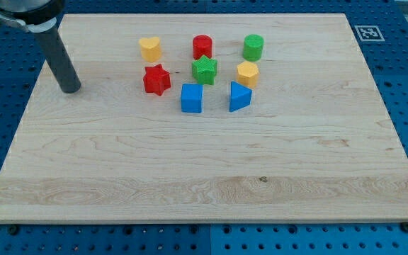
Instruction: Move your arm towards yellow heart
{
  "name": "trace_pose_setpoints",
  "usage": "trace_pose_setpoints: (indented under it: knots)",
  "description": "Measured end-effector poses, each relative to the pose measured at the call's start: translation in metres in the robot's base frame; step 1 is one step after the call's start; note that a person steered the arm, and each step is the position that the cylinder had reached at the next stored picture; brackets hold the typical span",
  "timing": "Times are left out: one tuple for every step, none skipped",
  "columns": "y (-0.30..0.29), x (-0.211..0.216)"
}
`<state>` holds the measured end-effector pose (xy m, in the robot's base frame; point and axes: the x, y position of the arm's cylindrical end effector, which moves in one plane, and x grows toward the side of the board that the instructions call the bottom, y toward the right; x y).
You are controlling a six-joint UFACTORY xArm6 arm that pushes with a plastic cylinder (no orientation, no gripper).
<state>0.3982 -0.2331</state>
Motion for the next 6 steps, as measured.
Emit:
trace_pose_setpoints:
  knots:
    - [0.0, 0.0]
    - [0.0, -0.002]
    - [0.0, -0.011]
    - [0.006, -0.041]
    - [0.032, -0.062]
    - [0.082, -0.062]
